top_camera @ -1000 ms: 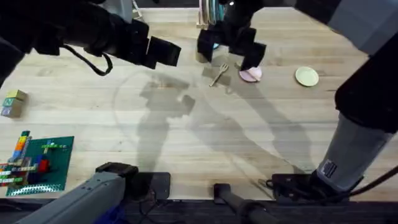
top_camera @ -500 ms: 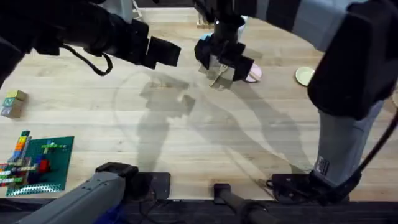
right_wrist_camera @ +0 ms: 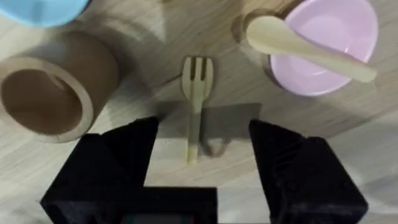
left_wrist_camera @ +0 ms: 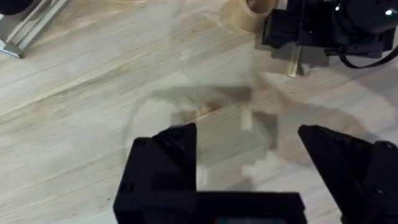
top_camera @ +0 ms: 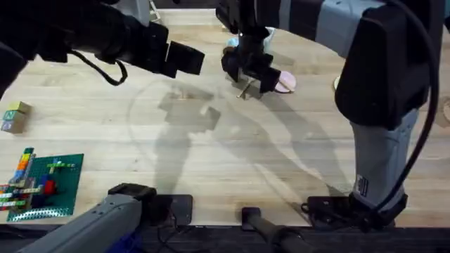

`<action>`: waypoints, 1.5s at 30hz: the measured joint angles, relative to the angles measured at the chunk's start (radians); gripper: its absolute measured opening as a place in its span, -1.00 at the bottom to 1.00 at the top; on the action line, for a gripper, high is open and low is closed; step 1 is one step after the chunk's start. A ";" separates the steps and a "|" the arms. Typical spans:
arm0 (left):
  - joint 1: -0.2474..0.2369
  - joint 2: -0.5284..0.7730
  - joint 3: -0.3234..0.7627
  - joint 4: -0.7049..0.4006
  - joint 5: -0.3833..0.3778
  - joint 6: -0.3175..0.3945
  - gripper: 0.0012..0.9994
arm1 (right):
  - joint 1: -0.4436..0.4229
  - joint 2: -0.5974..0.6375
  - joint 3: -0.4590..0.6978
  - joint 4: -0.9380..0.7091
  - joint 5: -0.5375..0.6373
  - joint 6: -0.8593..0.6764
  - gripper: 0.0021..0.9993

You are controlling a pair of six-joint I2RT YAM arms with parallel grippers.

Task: Pick up a utensil and set it on the pink plate, then put the other utensil in the container.

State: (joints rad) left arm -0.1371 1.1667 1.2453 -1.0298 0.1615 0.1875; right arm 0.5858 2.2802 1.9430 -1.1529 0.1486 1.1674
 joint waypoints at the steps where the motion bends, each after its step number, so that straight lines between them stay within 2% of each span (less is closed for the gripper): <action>1: 0.000 0.000 0.000 0.000 0.000 0.000 0.99 | 0.000 0.002 0.000 0.001 0.006 0.001 0.76; 6: 0.000 0.000 0.000 0.000 0.000 0.000 0.99 | 0.000 0.004 0.000 0.005 0.014 0.004 0.75; 11: 0.000 0.000 0.000 0.000 0.000 0.000 0.99 | 0.000 0.006 0.001 0.021 0.013 0.008 0.42; 19: 0.000 0.000 0.000 0.000 0.000 0.000 0.99 | 0.000 0.015 0.008 0.023 0.013 0.008 0.26; 21: 0.000 0.000 0.000 0.000 0.000 0.000 0.99 | 0.000 0.015 0.010 0.026 0.011 0.009 0.13; 23: 0.000 0.000 0.000 0.000 0.000 0.000 0.99 | 0.002 0.019 0.014 0.035 0.006 0.012 -0.11; 26: 0.000 0.000 0.000 0.000 0.000 0.000 0.99 | 0.004 0.022 0.018 0.041 0.004 0.014 -0.32; 30: 0.000 0.000 0.000 0.000 0.000 0.000 0.99 | 0.005 0.023 0.020 0.041 0.006 0.015 -0.72; 34: 0.000 0.000 0.000 -0.001 0.000 0.000 0.99 | 0.005 0.023 0.021 0.037 0.008 0.014 -0.89; 45: 0.000 0.000 0.000 -0.001 0.000 0.000 0.99 | 0.005 0.023 0.023 0.029 0.009 0.011 -0.93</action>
State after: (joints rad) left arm -0.1371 1.1667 1.2453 -1.0306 0.1612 0.1875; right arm 0.5907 2.3035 1.9656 -1.1240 0.1574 1.1782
